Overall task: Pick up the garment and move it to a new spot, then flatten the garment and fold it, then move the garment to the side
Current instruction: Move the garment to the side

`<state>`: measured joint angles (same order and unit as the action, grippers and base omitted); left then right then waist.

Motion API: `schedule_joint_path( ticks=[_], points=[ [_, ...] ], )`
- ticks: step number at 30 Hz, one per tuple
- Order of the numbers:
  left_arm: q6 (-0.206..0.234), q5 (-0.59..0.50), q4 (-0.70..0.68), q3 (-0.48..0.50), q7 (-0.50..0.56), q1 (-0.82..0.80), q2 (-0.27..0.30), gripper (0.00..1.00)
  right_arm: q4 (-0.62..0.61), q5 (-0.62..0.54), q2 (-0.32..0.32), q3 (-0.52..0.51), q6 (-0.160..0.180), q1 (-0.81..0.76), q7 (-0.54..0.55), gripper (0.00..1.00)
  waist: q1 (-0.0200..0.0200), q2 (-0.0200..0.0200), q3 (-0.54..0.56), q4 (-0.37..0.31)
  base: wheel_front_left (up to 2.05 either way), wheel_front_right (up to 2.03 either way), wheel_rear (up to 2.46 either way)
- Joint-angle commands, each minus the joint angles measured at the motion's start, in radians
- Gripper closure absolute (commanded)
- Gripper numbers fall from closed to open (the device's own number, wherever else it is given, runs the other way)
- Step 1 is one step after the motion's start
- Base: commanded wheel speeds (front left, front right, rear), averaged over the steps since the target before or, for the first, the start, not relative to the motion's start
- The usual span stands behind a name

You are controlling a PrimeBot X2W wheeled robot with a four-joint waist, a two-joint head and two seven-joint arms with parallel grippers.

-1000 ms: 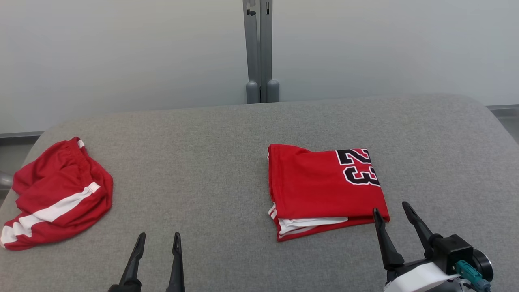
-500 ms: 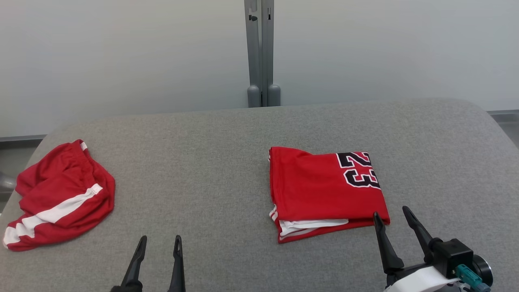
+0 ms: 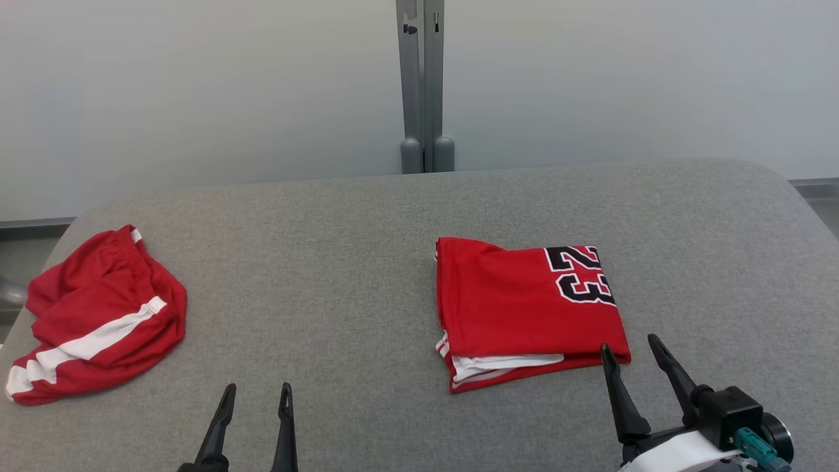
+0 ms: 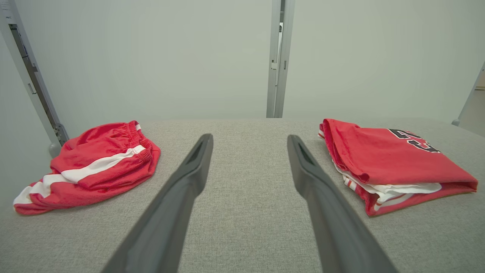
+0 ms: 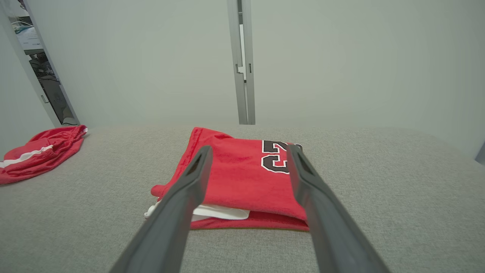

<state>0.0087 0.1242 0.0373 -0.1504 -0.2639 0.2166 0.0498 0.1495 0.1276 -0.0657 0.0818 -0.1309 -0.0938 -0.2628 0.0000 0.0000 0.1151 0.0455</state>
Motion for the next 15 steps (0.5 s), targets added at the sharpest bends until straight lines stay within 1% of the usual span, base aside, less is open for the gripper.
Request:
schedule_joint_path(
  ticks=[1,15],
  points=[
    [-0.002,0.008,0.001,0.004,0.000,0.010,0.002,0.00,-0.002,0.004,0.001,0.000,0.001,-0.010,-0.003,0.00,0.0000,0.0000,0.000,0.000,0.00,0.00,0.00],
    [-0.005,-0.001,0.003,0.003,0.000,0.011,0.002,0.00,-0.005,0.005,0.001,0.000,0.001,-0.010,-0.002,0.00,0.0000,0.0000,-0.004,0.003,0.00,0.00,0.00]
  ],
)
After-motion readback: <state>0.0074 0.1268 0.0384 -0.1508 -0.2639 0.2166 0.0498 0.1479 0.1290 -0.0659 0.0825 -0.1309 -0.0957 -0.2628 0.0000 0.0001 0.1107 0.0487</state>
